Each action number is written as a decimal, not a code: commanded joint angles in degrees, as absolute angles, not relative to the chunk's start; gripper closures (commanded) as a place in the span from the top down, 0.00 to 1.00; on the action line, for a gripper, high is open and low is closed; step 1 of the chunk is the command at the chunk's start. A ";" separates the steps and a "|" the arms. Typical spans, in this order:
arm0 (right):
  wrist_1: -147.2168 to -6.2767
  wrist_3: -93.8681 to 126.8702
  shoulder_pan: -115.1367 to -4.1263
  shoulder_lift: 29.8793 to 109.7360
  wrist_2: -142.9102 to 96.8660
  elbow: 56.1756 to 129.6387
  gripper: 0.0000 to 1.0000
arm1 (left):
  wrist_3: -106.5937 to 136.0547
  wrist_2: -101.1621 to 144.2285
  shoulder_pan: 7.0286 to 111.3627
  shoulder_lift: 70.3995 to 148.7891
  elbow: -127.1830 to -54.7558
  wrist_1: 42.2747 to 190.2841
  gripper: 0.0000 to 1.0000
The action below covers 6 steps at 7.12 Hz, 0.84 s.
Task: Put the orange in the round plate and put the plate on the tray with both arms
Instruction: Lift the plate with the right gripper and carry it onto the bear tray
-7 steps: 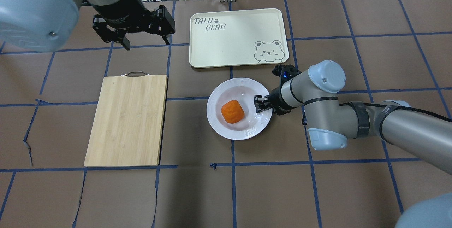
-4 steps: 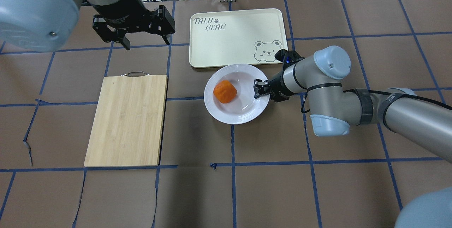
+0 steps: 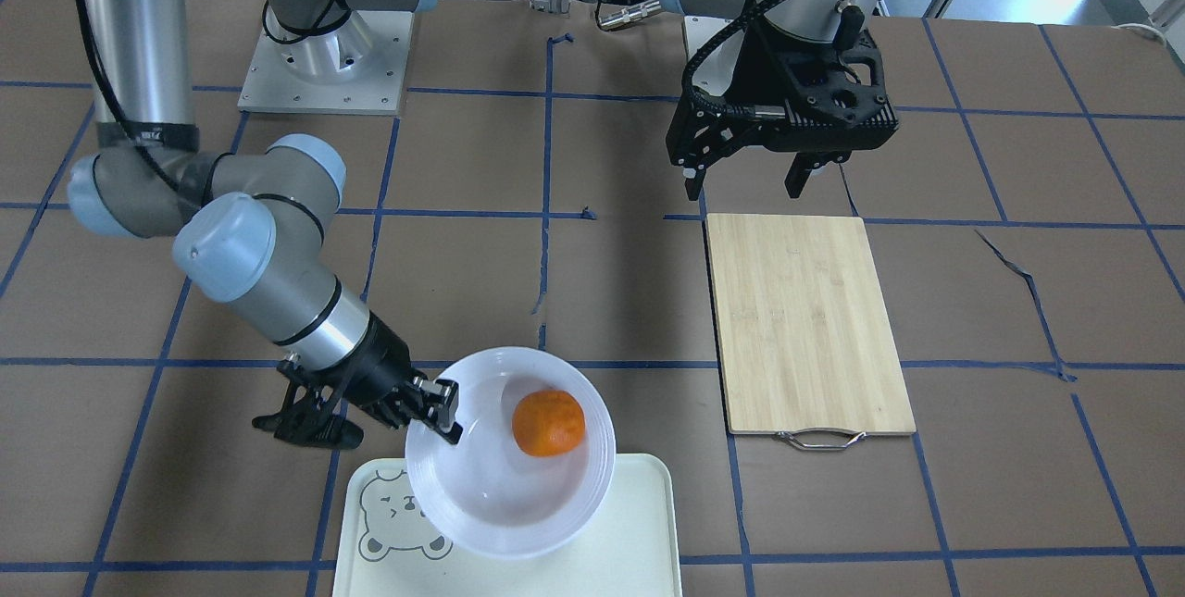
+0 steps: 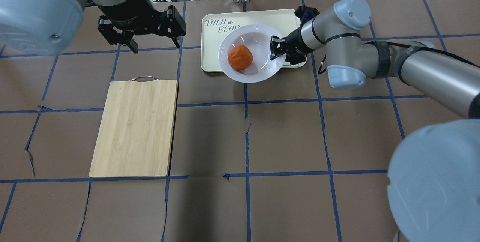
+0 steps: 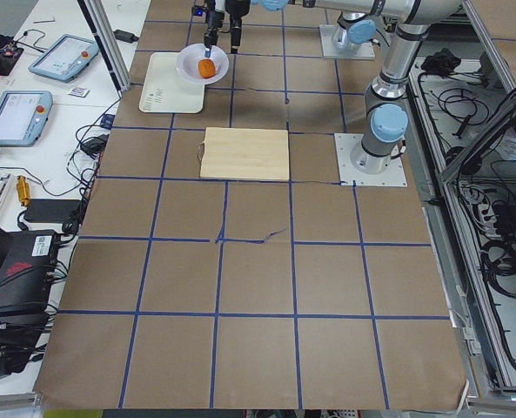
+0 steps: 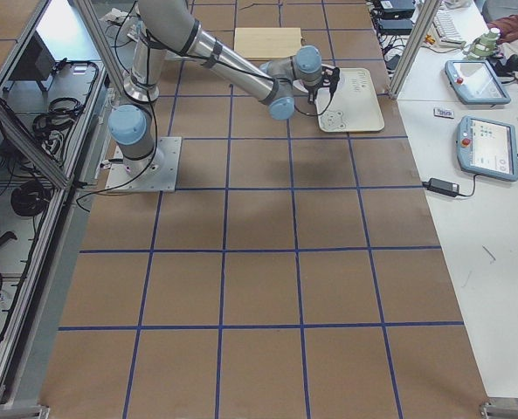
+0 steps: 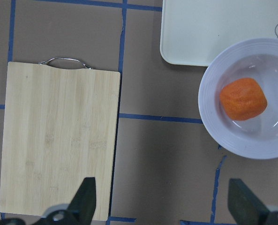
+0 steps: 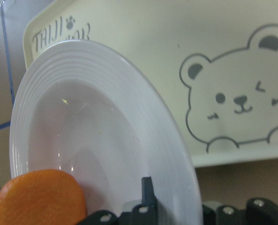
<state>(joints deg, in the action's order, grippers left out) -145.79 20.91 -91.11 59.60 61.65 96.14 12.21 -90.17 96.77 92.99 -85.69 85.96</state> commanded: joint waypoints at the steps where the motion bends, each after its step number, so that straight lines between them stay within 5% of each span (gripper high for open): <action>1: -141.79 23.46 -91.05 49.00 61.96 80.65 0.02 | 12.22 -90.18 96.77 92.99 -85.69 85.96 1.00; 3: -141.94 23.55 -91.05 45.88 61.96 80.15 0.10 | 12.22 -90.18 96.77 92.90 -85.69 85.96 1.00; 4: -141.86 23.73 -91.05 45.36 62.05 79.90 0.24 | 12.22 -90.18 96.77 92.90 -85.69 85.96 1.00; 5: -141.86 29.21 -91.05 45.70 62.14 79.54 0.79 | 12.22 -90.18 96.77 92.90 -85.69 85.96 1.00; 6: -141.86 31.36 -91.05 46.14 62.23 79.80 1.00 | 12.22 -90.26 96.77 92.90 -85.69 86.04 1.00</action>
